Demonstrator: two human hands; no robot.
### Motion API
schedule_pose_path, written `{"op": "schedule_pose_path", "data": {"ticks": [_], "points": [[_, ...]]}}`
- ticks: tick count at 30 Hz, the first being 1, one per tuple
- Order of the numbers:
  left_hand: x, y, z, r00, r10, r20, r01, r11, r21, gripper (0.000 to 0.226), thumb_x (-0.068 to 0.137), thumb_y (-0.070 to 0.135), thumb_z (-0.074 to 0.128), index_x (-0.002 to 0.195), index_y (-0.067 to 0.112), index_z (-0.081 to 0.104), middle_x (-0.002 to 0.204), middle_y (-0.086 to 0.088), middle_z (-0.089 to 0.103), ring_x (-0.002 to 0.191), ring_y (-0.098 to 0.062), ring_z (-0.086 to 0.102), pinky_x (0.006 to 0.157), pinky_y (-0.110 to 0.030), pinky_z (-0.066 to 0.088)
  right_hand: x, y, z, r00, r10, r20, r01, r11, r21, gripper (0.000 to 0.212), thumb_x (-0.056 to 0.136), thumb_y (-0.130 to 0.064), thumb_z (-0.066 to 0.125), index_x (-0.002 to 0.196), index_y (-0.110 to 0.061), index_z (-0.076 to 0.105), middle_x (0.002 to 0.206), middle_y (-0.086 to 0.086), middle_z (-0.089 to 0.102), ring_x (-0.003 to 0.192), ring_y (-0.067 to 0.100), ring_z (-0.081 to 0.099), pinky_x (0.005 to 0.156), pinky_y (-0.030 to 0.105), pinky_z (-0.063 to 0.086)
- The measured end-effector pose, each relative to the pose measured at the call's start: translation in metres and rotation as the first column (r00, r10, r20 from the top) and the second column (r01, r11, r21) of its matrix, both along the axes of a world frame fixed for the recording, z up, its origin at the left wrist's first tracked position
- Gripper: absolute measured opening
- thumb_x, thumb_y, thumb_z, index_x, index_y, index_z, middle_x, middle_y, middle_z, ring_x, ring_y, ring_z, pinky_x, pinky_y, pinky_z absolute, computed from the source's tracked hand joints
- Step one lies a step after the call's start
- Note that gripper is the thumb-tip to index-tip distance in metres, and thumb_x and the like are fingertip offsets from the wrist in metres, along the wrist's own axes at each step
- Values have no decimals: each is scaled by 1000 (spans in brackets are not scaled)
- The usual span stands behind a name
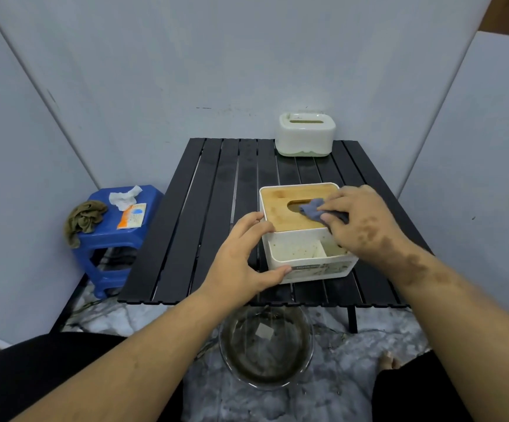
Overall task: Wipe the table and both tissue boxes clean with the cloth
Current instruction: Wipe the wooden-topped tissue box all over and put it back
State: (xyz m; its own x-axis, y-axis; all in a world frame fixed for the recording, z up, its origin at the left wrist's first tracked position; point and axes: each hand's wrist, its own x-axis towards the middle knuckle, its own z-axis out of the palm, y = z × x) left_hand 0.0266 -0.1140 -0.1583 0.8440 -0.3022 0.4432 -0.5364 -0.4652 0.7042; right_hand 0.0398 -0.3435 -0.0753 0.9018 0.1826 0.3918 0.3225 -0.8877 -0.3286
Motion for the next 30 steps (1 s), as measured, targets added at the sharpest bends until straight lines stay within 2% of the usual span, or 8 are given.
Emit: {"op": "schedule_pose_path", "data": {"ticks": [2,6,8,12,17,21,24,30], "points": [[1,-2,-3,1000,3,-11,-3,1000,-18,62,71,33,91,124,28,59,146,18,42,139,-3,40,111,-9,30,5,-14,0,993,-109,-51,109,994,8,19,88,-20,67,105,-18,75,112,-1,65,97,13,47,91,15,30],[-1,-1,-3,1000,-14,2,14,997,-78,66,72,30,91,128,38,58,148,19,41,141,-8,41,112,-22,40,-1,38,-17,984,181,4,-180,976,122,17,79,-5,75,95,-11,78,93,5,65,84,7,49,83,1,33],[-1,0,-5,1000,-20,-9,19,995,-94,66,73,28,91,131,33,59,149,13,43,141,-14,43,112,-32,43,7,48,-14,962,270,-52,-261,956,134,17,82,-8,73,98,-12,77,94,3,63,84,9,53,83,13,43],[2,-4,-6,999,-13,-31,10,995,-97,64,72,30,91,127,30,59,148,11,44,139,-17,45,108,-45,47,40,31,3,990,100,-101,-100,995,7,20,88,-25,68,106,-23,75,102,0,60,100,18,55,94,29,42],[4,-2,-5,999,-27,-28,24,995,-94,61,72,29,91,124,31,59,145,10,44,136,-20,48,106,-43,49,42,40,7,955,255,-153,-260,966,-10,16,87,-20,69,102,-20,76,101,-3,60,97,16,58,91,27,43],[6,-4,-4,999,-15,-47,12,998,-54,60,72,31,90,123,32,58,146,14,43,137,-14,45,107,-41,48,59,37,17,978,96,-184,-121,984,-130,23,91,-27,63,112,-22,72,107,-2,56,98,14,52,89,24,40],[7,-3,-5,999,-20,-26,18,998,-66,60,71,29,92,122,25,61,143,8,44,135,-18,47,106,-38,48,54,47,16,940,259,-220,-275,960,-47,17,88,-23,67,103,-23,75,103,-6,58,86,8,55,76,15,38],[10,-5,-4,999,-32,34,34,999,-43,58,71,30,91,120,18,62,145,12,40,135,-14,46,110,-27,44,69,45,20,968,138,-211,-172,973,-154,21,92,-27,61,108,-20,73,108,0,57,102,19,55,91,30,42]]}}
